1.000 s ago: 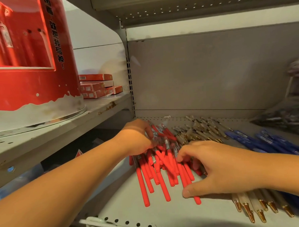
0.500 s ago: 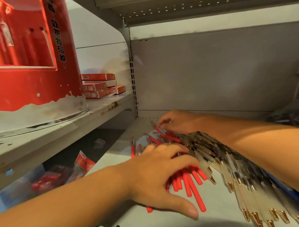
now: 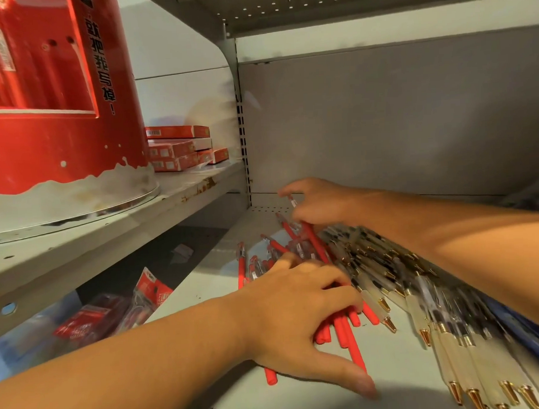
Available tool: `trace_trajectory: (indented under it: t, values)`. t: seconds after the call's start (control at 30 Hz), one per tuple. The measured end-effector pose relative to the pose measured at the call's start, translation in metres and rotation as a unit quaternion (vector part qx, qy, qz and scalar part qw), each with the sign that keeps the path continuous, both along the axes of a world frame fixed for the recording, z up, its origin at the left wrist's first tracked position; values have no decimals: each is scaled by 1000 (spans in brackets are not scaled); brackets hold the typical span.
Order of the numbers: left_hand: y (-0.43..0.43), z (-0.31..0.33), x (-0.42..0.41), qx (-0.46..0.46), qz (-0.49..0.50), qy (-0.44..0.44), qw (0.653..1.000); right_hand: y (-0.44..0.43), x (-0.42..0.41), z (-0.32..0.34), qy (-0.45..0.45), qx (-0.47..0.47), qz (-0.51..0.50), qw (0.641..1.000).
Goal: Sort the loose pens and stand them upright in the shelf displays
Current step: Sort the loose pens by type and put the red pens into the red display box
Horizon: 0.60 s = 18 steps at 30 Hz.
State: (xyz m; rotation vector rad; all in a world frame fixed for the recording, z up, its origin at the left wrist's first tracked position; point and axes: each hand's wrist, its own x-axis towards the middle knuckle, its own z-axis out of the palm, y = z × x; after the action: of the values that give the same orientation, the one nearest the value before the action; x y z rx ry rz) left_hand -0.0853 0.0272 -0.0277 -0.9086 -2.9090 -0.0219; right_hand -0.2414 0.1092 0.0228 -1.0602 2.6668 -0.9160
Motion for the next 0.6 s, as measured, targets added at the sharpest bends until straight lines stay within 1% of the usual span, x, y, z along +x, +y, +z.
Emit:
trace_trajectory:
  t: [0.07,0.13,0.2,0.27,0.3,0.4,0.5,0.53,0.6]
  values:
    - [3,0,1,-12,3,15,1000,7,1,3,-37,-30,-15,999]
    - [3,1,3,-19,3,42,999,13,-1,4,-7,-14,-30,999]
    - [3,2,5,-28,-15,102,994,17,-4,4,31,26,-31,999]
    - [5,4,6,-28,-43,155,987,19,-5,2,43,50,-28,997]
    - [7,4,6,-23,-52,162,985,20,-4,0,39,55,-22,997]
    - [6,1,4,-5,-46,138,989,20,0,-4,16,86,19,996]
    - [2,-1,2,16,-18,84,996,16,1,-6,62,154,92,982]
    - [1,-2,1,22,-12,66,998,14,-1,-7,76,150,108,980]
    - [-1,-2,0,24,-8,38,999,9,-8,-7,81,105,116,984]
